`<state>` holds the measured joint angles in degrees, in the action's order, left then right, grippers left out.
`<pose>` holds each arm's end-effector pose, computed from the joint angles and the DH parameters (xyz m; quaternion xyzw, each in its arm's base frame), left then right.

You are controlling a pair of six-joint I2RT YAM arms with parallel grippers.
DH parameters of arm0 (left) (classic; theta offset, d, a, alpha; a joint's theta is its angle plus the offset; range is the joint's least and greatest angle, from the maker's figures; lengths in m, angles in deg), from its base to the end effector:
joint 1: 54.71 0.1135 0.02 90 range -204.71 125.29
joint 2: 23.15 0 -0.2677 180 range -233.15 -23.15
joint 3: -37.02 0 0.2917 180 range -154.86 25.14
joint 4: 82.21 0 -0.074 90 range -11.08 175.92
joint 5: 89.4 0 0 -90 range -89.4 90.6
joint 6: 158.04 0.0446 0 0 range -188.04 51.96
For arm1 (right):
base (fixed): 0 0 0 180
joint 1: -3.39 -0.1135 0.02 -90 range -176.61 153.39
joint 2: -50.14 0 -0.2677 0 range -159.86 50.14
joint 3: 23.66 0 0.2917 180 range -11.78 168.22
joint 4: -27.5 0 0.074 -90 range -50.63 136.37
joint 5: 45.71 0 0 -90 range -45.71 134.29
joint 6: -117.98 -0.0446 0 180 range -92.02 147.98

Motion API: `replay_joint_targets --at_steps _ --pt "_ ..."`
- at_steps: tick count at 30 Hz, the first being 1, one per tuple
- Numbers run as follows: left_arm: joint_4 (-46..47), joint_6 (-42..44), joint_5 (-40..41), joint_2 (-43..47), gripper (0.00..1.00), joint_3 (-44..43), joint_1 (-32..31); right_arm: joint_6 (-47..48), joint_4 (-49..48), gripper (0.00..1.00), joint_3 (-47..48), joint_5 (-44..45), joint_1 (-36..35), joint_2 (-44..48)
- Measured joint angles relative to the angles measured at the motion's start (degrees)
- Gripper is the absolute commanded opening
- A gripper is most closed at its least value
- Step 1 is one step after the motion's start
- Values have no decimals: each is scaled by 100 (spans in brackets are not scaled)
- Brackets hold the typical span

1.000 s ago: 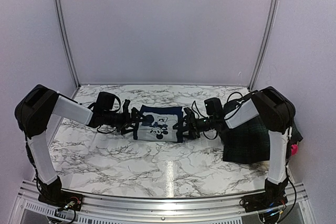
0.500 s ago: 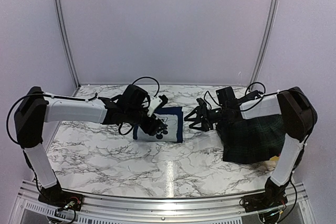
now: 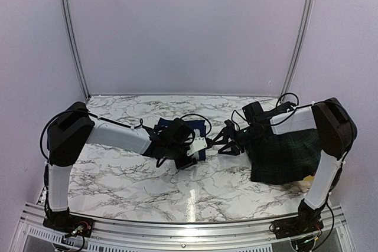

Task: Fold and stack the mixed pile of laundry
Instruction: Flatten out the square-folded T-shirt at the center of the board, then pick up the square-folded T-shirt from the center of the board.

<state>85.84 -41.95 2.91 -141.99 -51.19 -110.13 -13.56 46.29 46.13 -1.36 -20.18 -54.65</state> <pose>0.2781 -0.4003 0.1192 0.5915 0.6987 -0.0839 0.3936 0.3442 0.1849 0.1202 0.0177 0.8841 0.4649 0.0430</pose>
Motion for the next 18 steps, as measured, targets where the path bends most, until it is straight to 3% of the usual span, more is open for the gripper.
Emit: replay_joint_targets --at_steps 3,8,10,18 --pt "186 201 302 -295 46 -166 -70 24 136 61 0 37 13 0" --pt "616 374 737 -592 12 -332 -109 83 328 66 2 107 15 -26" --pt "643 358 785 -619 4 -339 -120 76 356 67 2 120 15 -48" --pt "680 -133 214 -210 0 -42 -109 -376 33 83 278 9 13 -544"
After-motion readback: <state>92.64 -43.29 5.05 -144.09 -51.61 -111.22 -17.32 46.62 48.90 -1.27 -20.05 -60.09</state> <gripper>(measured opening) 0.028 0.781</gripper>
